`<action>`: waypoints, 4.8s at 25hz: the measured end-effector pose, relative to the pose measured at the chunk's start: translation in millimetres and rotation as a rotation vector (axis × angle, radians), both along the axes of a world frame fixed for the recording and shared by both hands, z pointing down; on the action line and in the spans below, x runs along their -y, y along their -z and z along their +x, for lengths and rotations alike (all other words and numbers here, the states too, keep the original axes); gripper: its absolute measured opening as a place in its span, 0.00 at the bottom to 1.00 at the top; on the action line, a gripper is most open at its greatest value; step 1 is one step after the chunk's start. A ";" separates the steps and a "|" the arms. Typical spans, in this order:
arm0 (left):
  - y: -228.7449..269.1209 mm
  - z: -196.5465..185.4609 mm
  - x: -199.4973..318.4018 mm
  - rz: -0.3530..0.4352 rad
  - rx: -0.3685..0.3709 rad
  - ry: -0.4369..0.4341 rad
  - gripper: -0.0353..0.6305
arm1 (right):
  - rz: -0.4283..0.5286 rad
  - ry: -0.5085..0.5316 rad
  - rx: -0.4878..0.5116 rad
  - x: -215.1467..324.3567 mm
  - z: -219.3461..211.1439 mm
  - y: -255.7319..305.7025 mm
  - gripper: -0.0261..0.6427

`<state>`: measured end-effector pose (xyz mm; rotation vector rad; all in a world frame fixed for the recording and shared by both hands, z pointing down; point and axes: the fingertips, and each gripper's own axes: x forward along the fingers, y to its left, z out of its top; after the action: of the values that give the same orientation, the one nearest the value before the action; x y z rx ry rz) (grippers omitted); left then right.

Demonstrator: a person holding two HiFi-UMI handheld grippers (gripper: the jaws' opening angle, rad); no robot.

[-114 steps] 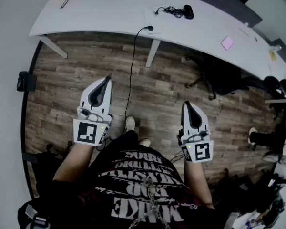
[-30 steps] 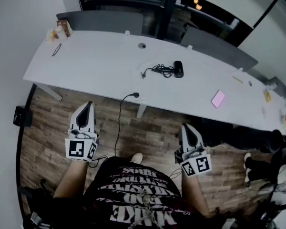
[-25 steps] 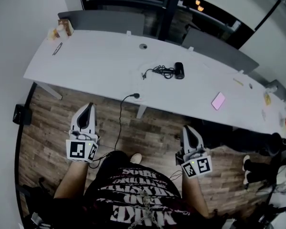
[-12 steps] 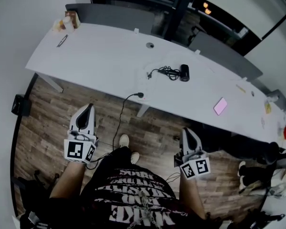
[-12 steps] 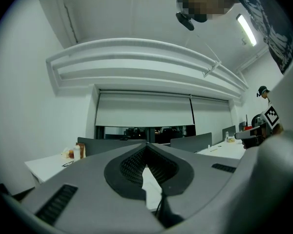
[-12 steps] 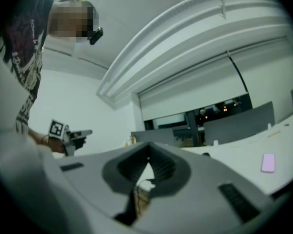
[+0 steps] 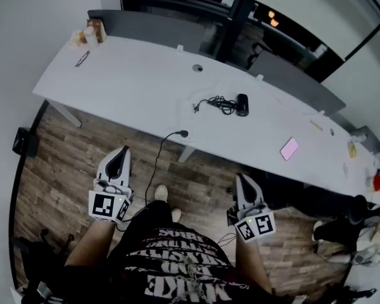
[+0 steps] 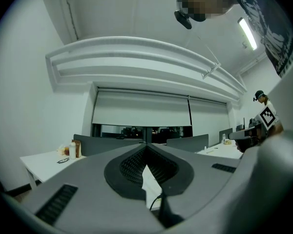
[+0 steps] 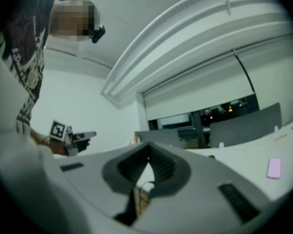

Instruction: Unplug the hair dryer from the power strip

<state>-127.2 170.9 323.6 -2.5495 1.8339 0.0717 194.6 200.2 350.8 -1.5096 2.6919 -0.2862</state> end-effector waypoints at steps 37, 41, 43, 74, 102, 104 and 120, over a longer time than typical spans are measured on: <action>15.9 57.8 150.0 0.064 0.034 -0.259 0.08 | 0.124 -0.058 -0.176 117.1 -35.0 42.2 0.08; 21.6 54.3 153.5 0.078 -0.010 -0.256 0.08 | 0.121 -0.040 -0.185 116.1 -48.0 37.9 0.08; 17.9 53.7 153.8 0.063 -0.021 -0.265 0.08 | 0.131 -0.051 -0.182 116.1 -48.4 40.9 0.08; -7.6 51.9 174.3 -0.053 -0.106 -0.262 0.08 | 0.074 -0.030 -0.158 139.4 -49.0 37.7 0.08; -21.3 109.7 233.8 -0.137 -0.041 -0.118 0.08 | 0.014 0.100 0.038 245.2 37.4 0.4 0.08; -31.8 103.8 228.5 -0.177 -0.020 -0.099 0.08 | -0.014 0.134 0.053 245.9 27.0 -8.4 0.08; -165.5 114.6 240.7 -0.392 -0.006 -0.111 0.08 | -0.288 0.332 -0.046 265.5 -40.8 -105.3 0.08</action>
<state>-12.6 -69.9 489.1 -2.9029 1.8659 -0.3121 153.8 -65.4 456.1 -1.1195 3.0379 -0.6858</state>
